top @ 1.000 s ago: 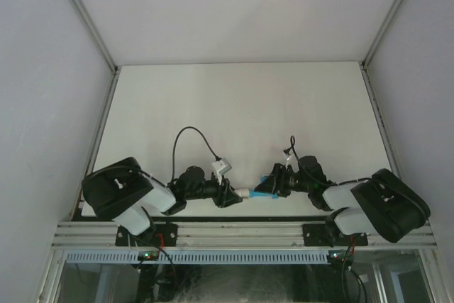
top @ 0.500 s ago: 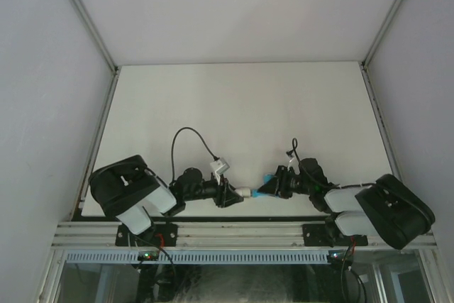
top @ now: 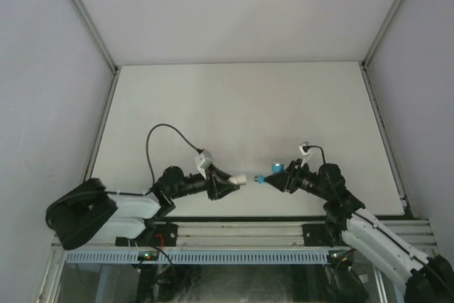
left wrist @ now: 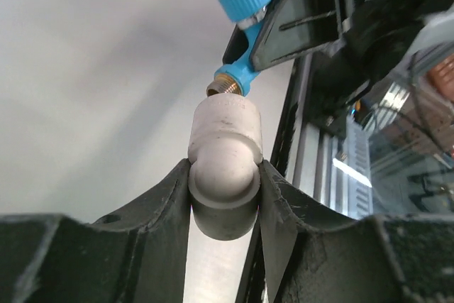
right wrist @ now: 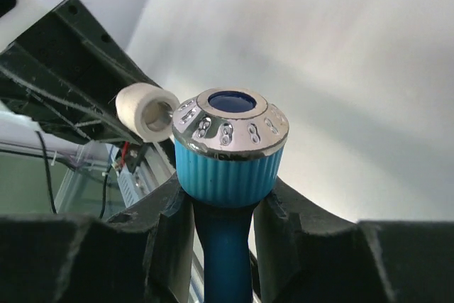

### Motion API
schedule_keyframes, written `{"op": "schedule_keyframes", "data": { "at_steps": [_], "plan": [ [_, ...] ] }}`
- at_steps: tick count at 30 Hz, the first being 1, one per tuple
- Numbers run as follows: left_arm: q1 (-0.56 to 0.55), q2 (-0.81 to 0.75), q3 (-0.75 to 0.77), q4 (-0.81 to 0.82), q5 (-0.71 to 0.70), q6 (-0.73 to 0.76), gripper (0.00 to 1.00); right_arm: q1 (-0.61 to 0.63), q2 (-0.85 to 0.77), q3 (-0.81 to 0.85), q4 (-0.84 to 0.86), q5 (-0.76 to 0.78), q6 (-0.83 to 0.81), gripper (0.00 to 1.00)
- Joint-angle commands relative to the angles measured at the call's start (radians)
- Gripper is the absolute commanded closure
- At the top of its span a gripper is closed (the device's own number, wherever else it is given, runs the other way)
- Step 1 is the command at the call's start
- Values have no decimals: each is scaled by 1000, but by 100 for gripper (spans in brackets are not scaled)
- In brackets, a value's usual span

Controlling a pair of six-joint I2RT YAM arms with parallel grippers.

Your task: Install the water faucets

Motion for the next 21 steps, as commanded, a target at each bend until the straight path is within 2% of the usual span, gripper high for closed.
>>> {"op": "schedule_keyframes", "data": {
  "at_steps": [1, 5, 7, 12, 14, 18, 21],
  "plan": [
    [59, -244, 16, -80, 111, 54, 100, 1, -236, 56, -56, 20, -131, 100],
    [129, -453, 85, -335, 237, 122, 100, 1, -383, 89, -8, -72, -228, 100],
    [178, -527, 106, -385, 299, 120, 100, 5, -395, 126, 22, -123, -271, 100],
    [241, -579, 171, -388, 474, 18, 100, 70, -324, 225, 81, -242, -448, 100],
    [242, -560, 186, -286, 536, -68, 100, 116, -284, 248, 113, -277, -523, 100],
    [243, -531, 219, -179, 594, -181, 100, 289, -244, 344, -25, -191, -791, 100],
    [243, -548, 229, -179, 600, -191, 100, 453, -253, 364, -111, 20, -1045, 100]
  ]
}}
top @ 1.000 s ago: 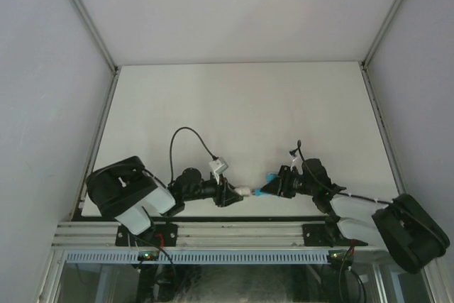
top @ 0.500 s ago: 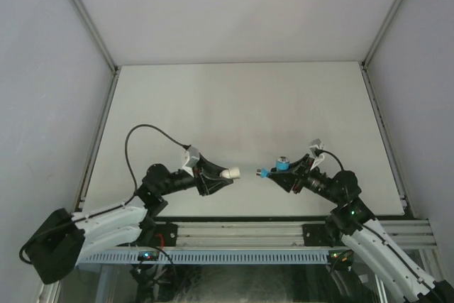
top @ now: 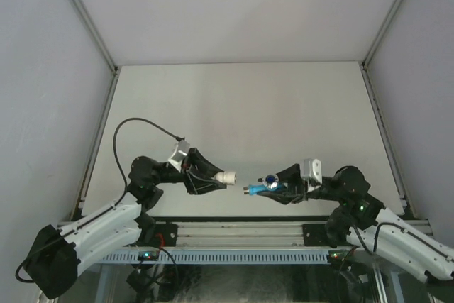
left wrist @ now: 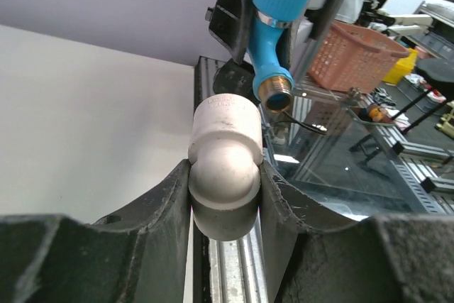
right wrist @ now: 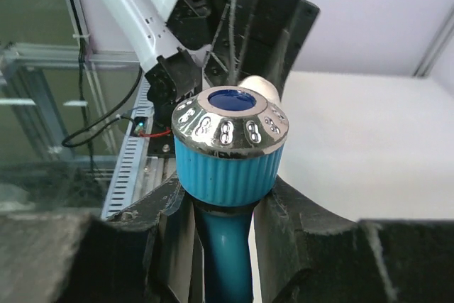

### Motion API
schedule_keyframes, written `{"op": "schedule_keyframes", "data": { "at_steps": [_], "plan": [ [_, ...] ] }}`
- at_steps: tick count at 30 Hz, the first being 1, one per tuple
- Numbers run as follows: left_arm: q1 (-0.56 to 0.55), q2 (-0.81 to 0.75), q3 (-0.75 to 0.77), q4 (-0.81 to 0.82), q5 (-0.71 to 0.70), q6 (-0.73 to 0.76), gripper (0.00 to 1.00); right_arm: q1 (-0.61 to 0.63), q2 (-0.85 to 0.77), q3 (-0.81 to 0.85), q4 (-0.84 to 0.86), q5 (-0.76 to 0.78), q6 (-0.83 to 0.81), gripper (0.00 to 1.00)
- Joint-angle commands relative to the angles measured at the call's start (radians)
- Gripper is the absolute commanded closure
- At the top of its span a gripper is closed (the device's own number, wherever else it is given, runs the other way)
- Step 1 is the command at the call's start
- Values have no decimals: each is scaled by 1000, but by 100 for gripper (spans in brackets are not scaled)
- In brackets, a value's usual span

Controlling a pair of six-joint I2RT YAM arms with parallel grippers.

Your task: Install the water faucets

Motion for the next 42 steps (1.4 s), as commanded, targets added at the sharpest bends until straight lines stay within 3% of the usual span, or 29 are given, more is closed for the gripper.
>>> {"op": "schedule_keyframes", "data": {
  "at_steps": [1, 6, 12, 16, 21, 27, 34, 42],
  "plan": [
    [6, -17, 74, 96, 72, -93, 100, 197, -5, 59, -85, 246, -447, 100],
    [4, 9, 99, 101, 96, -109, 100, 310, 40, 60, -25, 392, -556, 100],
    [4, 16, 93, 78, 79, -48, 100, 308, 77, 60, 40, 490, -528, 100],
    [5, 49, 114, -38, 52, 82, 100, 211, 77, 60, 63, 387, -435, 100],
    [17, 79, 147, -60, 41, 112, 100, 93, 84, 60, 66, 234, -352, 100],
    [35, 75, 153, -45, -1, 110, 100, 98, 77, 57, 60, 207, -365, 100],
    [36, 124, 148, 146, 33, -10, 100, 118, 115, 52, 134, 196, -347, 100],
    [35, 128, 129, 238, 43, -58, 100, 121, 121, 46, 179, 228, -324, 100]
  ]
}}
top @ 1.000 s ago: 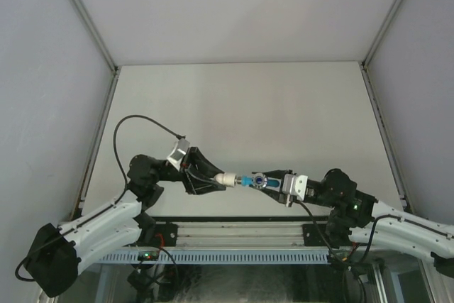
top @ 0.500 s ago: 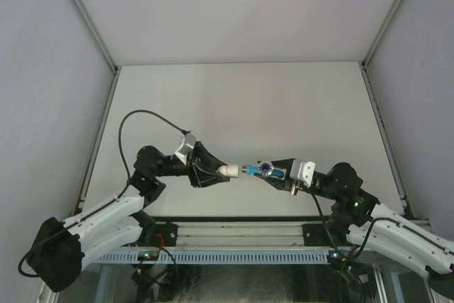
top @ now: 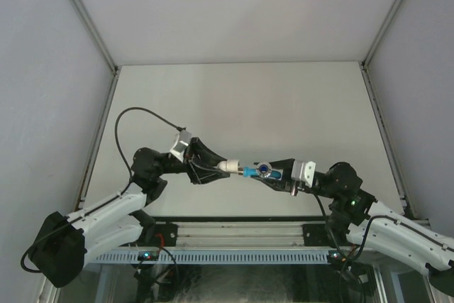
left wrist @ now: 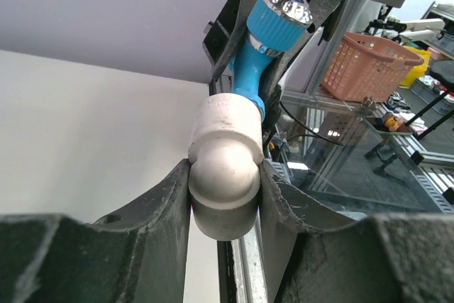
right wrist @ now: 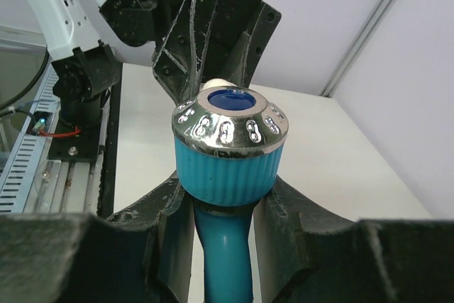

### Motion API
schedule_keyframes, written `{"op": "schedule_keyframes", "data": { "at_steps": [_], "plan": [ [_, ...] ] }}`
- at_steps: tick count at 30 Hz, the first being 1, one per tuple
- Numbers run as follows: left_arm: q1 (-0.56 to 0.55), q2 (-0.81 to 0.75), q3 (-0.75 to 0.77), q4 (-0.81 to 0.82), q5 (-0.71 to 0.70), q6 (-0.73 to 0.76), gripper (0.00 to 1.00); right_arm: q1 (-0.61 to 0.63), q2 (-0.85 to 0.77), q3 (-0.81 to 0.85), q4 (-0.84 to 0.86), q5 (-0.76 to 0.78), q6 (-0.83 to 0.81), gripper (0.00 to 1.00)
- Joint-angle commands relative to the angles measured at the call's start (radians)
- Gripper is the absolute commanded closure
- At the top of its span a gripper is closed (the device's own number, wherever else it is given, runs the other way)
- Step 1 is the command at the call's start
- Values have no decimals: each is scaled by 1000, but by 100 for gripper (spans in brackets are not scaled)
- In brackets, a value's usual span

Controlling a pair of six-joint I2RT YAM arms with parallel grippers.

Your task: Install the water faucets

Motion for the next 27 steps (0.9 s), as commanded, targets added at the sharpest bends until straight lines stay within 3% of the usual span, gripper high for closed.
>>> {"op": "schedule_keyframes", "data": {
  "at_steps": [1, 5, 11, 19, 27],
  "plan": [
    [5, -4, 37, 145, 18, -58, 100, 6, 2, 15, 93, 15, 33, 100],
    [5, 6, 25, 240, 27, -121, 100, 1, -3, 15, 118, 11, 53, 100],
    [5, 13, 22, 245, 29, -130, 100, -14, -28, 15, 140, -16, 85, 100],
    [5, -11, 48, 86, 17, -36, 100, -12, -20, 22, 123, -2, 90, 100],
    [5, -37, 62, 35, 21, -5, 100, -4, 46, 47, 125, 0, 82, 100]
  ]
}}
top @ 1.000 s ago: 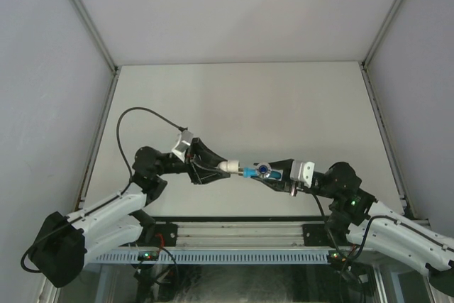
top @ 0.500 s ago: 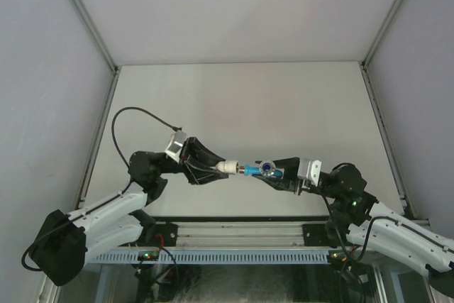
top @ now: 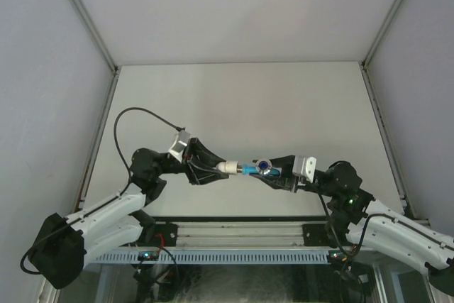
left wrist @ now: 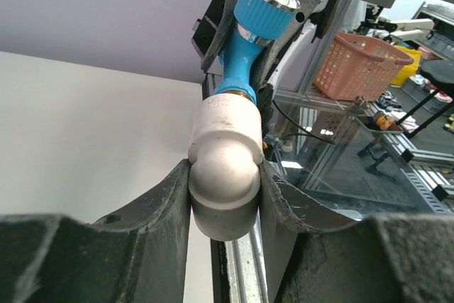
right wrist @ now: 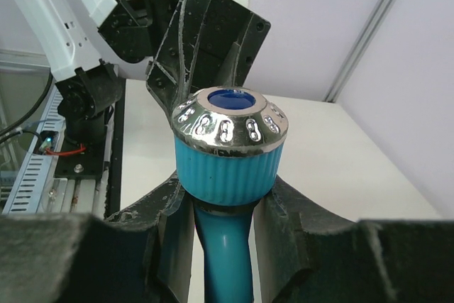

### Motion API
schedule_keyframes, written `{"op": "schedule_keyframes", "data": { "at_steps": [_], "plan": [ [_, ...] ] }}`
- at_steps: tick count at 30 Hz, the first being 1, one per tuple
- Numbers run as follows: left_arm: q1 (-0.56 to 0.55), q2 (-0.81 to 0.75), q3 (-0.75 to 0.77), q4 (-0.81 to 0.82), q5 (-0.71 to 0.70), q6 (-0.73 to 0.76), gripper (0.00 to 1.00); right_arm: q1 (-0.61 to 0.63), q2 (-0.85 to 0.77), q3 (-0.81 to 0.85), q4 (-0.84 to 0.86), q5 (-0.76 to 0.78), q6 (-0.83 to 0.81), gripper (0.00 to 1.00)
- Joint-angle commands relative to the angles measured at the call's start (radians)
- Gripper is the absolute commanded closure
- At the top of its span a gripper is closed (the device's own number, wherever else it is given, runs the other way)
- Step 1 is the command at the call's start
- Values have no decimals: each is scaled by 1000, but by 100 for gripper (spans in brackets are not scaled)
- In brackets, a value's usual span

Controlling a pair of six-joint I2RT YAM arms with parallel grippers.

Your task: Install the water faucets

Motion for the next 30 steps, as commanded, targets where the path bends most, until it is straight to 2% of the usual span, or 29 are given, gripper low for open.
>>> {"op": "schedule_keyframes", "data": {
  "at_steps": [1, 12, 24, 30],
  "plan": [
    [5, -29, 64, -9, -1, 37, 100, 7, 29, 47, 54, 5, 11, 100],
    [4, -49, 73, -33, 9, 68, 100, 5, 49, 48, 78, -58, 46, 100],
    [3, -69, 64, 83, 18, 22, 100, -15, 67, 47, 116, -64, 116, 100],
    [2, -57, 67, 85, 23, 19, 100, -13, 67, 47, 150, -46, 144, 100]
  ]
}}
